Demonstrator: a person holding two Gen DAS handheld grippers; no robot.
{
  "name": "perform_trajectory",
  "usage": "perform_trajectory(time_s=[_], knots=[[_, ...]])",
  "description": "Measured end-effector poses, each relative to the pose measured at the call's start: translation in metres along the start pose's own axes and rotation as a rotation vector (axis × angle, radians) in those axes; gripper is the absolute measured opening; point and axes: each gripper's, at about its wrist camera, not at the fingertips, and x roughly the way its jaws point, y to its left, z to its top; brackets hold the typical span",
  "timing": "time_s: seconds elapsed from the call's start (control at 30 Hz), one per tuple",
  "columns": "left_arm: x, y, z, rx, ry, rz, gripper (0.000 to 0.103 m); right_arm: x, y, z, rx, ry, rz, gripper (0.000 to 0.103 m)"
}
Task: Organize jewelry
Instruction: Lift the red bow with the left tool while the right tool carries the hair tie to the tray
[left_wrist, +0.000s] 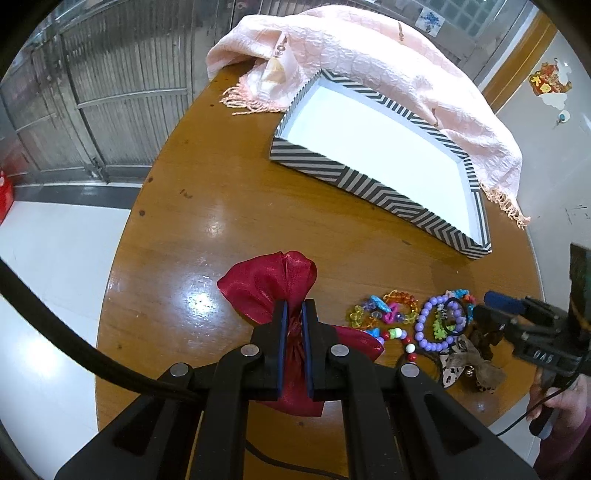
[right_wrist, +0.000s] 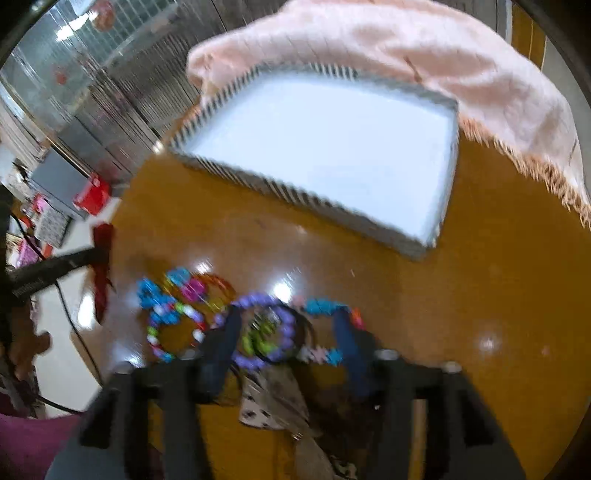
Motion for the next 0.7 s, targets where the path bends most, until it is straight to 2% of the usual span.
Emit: perform_trajectory(time_s=[0.07,0.1,0.13,0.17,0.2,0.23,0.3,0.4,0.7], knots=[[0.002,0.0,0.0,-0.002,0.006,-0.002,0.002,0.007,-0.001,-0.005,-0.003,0.02,-0.01,0.057],[0.003,-0.001,-0.001,-0.001,0.009,-0.002,0.002,0.011,-0.002,-0.007,-0.004,0.023,-0.019,0.051],[0.003,-0.002,-0.002,0.002,0.009,-0.001,0.002,0.014,-0.003,-0.008,0.001,0.023,-0.023,0.044],[0.003,-0.002,-0.002,0.006,0.009,0.001,0.002,0.017,-0.004,-0.009,0.007,0.024,-0.017,0.027],[0.003,-0.003,-0.002,0.009,0.009,0.004,0.002,0.021,-0.005,-0.01,0.016,0.034,-0.002,0.019],[0.003,-0.003,-0.002,0.013,0.007,0.008,0.002,0.026,-0.007,-0.011,0.022,0.046,0.008,0.017],[0.002,-0.002,-0.002,0.012,0.005,0.013,0.002,0.026,-0.009,-0.014,0.024,0.042,0.015,0.005],[0.0,0.002,0.001,0.004,-0.001,0.015,0.002,0.012,-0.008,-0.011,0.012,0.003,0.011,0.004],[-0.011,0.0,0.02,0.027,-0.037,-0.002,0.002,-0.014,-0.006,0.014,0.032,-0.066,0.081,0.004]])
